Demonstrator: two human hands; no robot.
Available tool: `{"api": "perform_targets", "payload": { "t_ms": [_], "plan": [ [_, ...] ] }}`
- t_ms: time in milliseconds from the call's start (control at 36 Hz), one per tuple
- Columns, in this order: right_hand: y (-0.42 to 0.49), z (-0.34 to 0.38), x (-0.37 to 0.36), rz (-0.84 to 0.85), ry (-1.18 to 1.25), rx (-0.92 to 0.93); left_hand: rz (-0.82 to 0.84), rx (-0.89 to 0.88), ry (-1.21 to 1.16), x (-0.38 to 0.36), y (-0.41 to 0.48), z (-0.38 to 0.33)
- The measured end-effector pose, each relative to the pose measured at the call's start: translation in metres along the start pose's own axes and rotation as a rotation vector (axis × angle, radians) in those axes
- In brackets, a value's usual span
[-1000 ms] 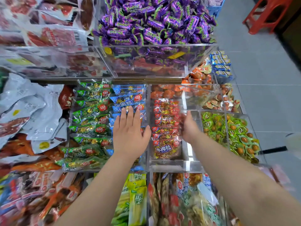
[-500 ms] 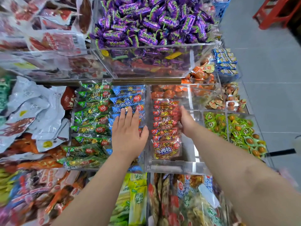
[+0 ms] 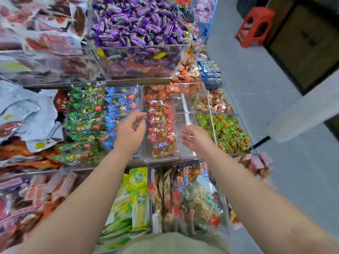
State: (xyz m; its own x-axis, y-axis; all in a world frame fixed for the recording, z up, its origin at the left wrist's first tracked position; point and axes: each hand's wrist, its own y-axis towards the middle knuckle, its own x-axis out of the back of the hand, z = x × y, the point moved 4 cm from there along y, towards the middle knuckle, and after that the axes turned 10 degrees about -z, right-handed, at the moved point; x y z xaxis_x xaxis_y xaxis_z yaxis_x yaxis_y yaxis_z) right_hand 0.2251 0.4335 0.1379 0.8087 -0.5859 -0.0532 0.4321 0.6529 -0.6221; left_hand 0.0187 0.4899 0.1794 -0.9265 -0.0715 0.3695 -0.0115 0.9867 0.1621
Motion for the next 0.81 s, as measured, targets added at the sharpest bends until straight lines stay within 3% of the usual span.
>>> {"api": "perform_targets", "payload": {
  "t_ms": [139, 250, 361, 444, 583, 806],
  "plan": [
    [-0.051, -0.049, 0.044, -0.079, 0.268, -0.083, 0.382, 0.122, -0.167, -0.035, -0.071, -0.006],
    [-0.089, -0.126, 0.095, -0.278, 0.295, -0.155, 0.681, 0.379, -0.016, -0.065, -0.130, 0.037],
    [-0.138, -0.225, 0.152, -0.496, 0.357, -0.285, 0.932, 0.509, 0.225, -0.074, -0.191, 0.087],
    [-0.190, -0.303, 0.188, -0.681, 0.400, -0.424, 0.986, 0.693, 0.279, -0.073, -0.237, 0.114],
    [-0.284, -0.416, 0.225, -0.808, 0.405, -0.607, 1.157, 0.912, 0.491, -0.057, -0.306, 0.151],
    [-0.403, -0.544, 0.259, -1.058, 0.741, -0.753, 1.170, 0.718, 0.697, -0.081, -0.362, 0.155]
  ]
}}
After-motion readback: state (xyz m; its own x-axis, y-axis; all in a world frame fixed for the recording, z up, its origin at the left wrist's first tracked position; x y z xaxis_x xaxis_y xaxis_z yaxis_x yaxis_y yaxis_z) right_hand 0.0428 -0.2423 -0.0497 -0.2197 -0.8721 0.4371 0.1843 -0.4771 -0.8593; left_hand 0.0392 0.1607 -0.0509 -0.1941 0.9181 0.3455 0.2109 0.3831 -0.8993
